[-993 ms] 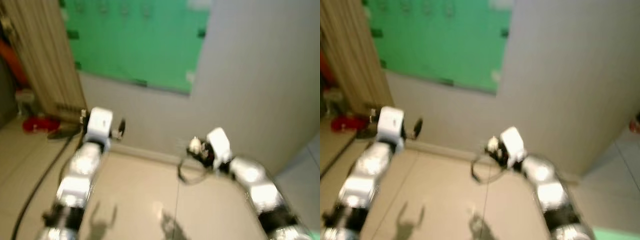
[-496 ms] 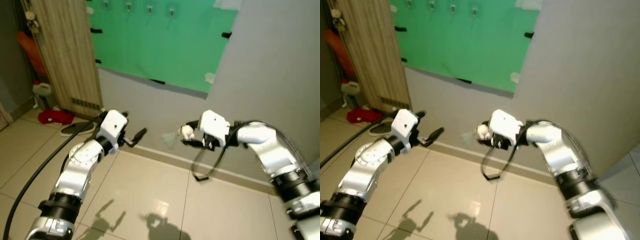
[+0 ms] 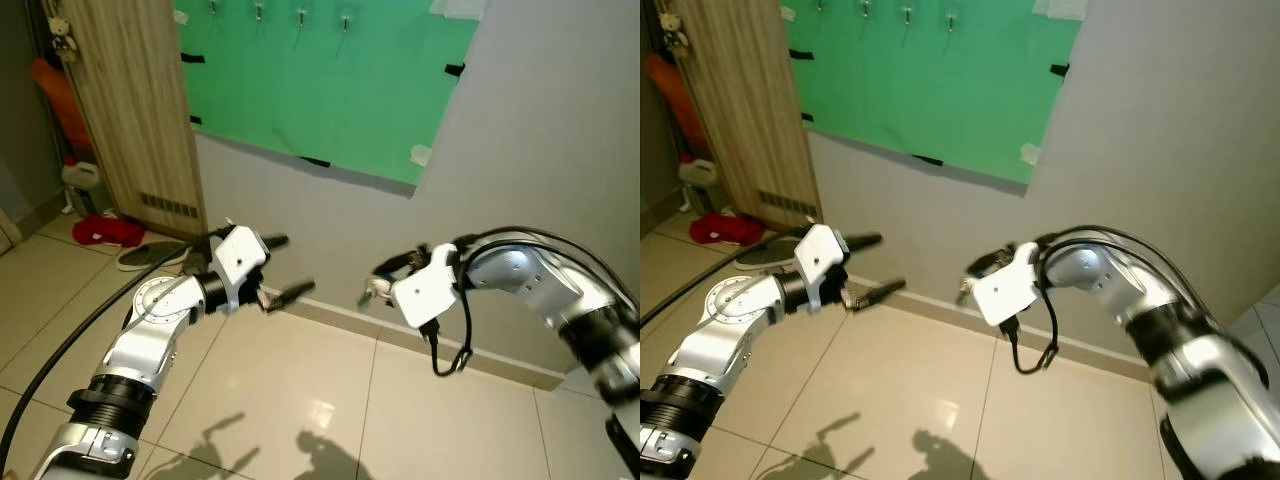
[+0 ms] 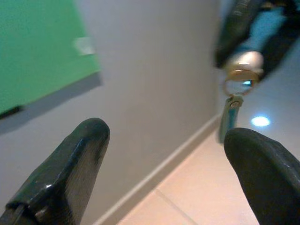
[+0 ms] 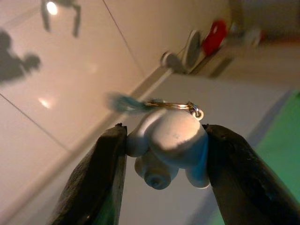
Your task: Hang keys on a hook
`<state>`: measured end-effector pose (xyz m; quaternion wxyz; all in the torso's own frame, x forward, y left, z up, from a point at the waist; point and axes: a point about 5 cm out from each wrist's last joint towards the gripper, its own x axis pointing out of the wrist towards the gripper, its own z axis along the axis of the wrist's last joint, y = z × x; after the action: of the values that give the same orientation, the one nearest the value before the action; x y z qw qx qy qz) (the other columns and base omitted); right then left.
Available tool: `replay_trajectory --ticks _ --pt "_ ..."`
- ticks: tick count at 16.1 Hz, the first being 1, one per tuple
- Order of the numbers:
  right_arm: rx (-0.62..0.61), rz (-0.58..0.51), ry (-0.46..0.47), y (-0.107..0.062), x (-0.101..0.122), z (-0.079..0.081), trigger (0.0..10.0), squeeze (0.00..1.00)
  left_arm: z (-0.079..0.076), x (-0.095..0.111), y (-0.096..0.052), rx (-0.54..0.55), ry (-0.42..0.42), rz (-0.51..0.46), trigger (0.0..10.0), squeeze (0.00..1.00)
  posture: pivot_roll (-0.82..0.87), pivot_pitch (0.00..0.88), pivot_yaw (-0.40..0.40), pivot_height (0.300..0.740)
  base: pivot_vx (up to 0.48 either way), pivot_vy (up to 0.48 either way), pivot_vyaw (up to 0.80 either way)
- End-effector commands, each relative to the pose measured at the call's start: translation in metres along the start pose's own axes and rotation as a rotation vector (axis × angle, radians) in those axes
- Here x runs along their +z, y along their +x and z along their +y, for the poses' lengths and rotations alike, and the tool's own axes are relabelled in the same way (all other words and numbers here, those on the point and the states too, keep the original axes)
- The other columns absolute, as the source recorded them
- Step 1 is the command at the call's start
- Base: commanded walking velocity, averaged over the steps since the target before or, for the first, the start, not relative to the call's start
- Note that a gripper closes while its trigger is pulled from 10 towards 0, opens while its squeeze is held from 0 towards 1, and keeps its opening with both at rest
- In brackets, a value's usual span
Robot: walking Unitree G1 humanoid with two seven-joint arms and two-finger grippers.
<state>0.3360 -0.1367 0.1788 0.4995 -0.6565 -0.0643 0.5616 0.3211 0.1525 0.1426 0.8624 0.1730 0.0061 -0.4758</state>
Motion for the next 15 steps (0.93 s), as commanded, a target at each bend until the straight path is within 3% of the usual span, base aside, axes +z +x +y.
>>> replay_trajectory --ticks 1,2,4,10,15 --pt "-0.027 -0.01 -0.097 -0.001 0.003 -0.006 0.0 0.0 -0.007 0.004 0.003 -0.064 -0.007 -0.018 10.0 0.0 0.02 0.0 -0.09 0.736 0.0 0.0 0.0" --pt "-0.016 -0.034 -0.225 0.003 0.009 -0.005 0.0 0.0 -0.013 0.001 0.004 -0.117 -0.022 -0.01 10.0 0.0 0.03 0.0 -0.093 0.736 0.0 0.0 0.0" --pt "-0.011 -0.062 -0.282 0.006 0.013 -0.003 0.0 0.0 -0.017 -0.001 0.005 -0.157 -0.03 -0.006 10.0 0.0 0.03 0.0 -0.095 0.736 0.0 0.0 0.0" --pt "-0.035 -0.139 -0.383 0.013 0.018 -0.006 0.0 0.0 -0.018 0.007 0.004 -0.306 -0.045 -0.009 10.0 0.0 0.03 0.0 -0.092 0.736 0.0 0.0 0.0" --pt "-0.094 -0.223 -0.426 0.014 0.029 -0.013 0.0 0.0 -0.017 0.009 0.008 -0.352 -0.049 -0.004 10.0 0.0 0.02 0.0 -0.088 0.736 0.0 0.0 0.0"
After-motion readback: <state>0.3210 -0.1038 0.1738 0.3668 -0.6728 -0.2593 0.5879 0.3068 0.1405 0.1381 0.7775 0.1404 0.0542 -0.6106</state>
